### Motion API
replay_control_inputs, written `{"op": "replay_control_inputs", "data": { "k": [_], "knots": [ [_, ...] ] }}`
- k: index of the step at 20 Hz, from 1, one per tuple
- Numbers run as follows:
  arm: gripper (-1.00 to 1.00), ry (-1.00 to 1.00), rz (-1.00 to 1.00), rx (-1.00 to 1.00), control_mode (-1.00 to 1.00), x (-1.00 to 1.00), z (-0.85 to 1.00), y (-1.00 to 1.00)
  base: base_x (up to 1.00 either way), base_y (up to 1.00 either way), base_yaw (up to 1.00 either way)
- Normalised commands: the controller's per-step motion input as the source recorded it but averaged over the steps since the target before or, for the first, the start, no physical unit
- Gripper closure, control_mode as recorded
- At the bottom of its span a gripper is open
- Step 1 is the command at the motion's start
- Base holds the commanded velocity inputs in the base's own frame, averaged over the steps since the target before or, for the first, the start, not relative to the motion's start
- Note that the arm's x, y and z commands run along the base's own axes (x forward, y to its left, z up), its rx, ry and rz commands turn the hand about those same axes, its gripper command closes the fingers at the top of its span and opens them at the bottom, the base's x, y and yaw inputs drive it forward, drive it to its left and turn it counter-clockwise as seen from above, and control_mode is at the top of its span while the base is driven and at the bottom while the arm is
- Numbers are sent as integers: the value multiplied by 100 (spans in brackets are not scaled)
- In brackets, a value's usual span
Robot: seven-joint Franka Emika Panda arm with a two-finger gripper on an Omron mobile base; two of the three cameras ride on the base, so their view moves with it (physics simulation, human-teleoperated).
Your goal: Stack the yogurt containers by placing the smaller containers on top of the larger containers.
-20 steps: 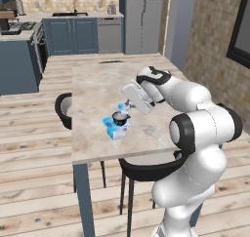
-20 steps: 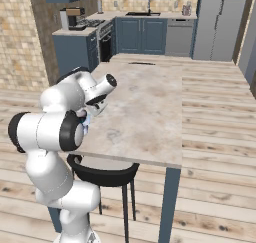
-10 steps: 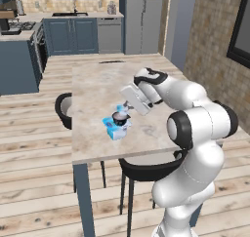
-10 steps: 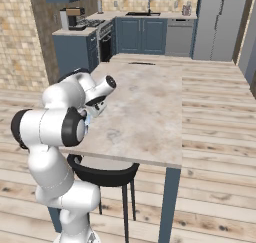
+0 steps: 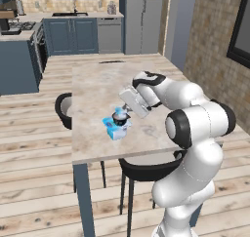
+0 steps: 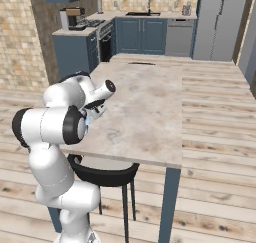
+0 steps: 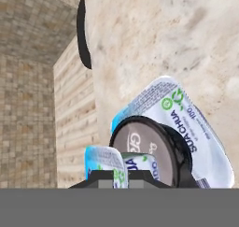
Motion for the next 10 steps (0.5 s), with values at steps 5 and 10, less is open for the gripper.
{"op": "replay_control_inputs", "data": {
  "k": [5,10],
  "knots": [
    [100,-5,0,0,-100,1,-18,0,0,0,0],
    [100,-5,0,0,-100,0,-15,0,0,0,0]
  ]
}}
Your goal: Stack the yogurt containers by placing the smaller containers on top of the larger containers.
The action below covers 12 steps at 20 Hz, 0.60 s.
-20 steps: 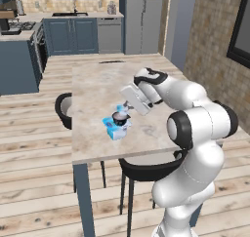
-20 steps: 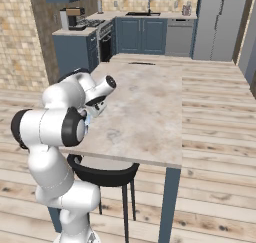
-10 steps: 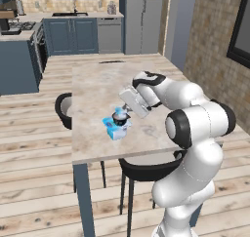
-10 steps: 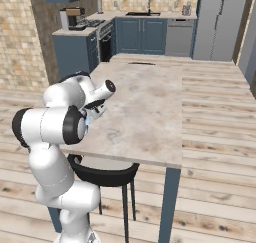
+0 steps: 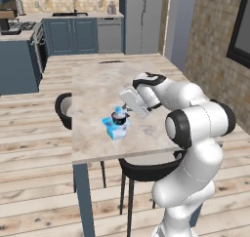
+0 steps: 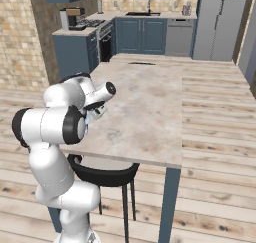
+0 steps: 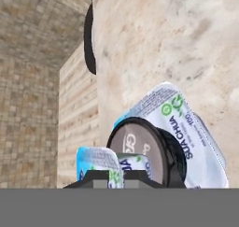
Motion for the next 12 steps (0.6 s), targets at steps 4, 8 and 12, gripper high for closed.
{"op": "replay_control_inputs", "data": {
  "k": [4,8,12],
  "knots": [
    [100,-4,0,0,-100,0,-10,0,0,0,0],
    [-100,-6,0,0,-100,0,-1,1,0,0,0],
    [-100,-7,0,0,-100,-11,0,0,0,0,0]
  ]
}}
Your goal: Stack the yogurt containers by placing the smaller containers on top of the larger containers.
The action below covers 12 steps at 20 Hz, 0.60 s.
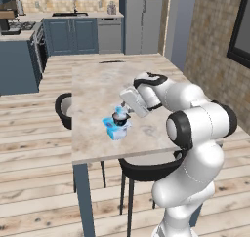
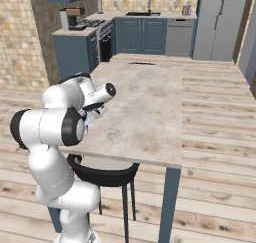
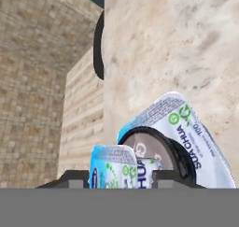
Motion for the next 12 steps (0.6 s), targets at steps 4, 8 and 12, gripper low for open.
{"op": "replay_control_inputs", "data": {
  "k": [4,8,12],
  "knots": [
    [-100,-5,0,0,-100,-16,0,0,0,0,0],
    [-100,-4,0,0,-100,-17,12,0,0,0,0],
    [-100,-2,0,0,-100,-19,57,-1,0,0,0]
  ]
}}
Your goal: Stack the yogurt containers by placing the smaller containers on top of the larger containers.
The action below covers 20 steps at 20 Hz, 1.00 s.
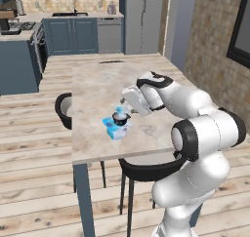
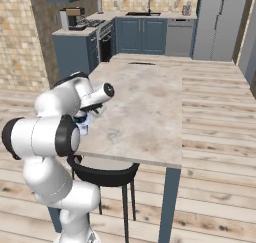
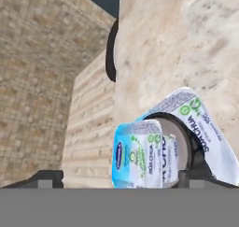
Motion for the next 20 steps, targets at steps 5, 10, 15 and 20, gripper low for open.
{"op": "replay_control_inputs", "data": {
  "k": [5,10,15,20],
  "knots": [
    [-100,0,-8,0,-100,-29,67,-30,0,0,0],
    [-100,0,-17,-1,-100,-52,44,-70,0,0,0],
    [-100,0,-18,-9,-100,-81,21,-90,0,0,0],
    [-100,0,-17,-14,-100,-88,18,-84,0,0,0]
  ]
}}
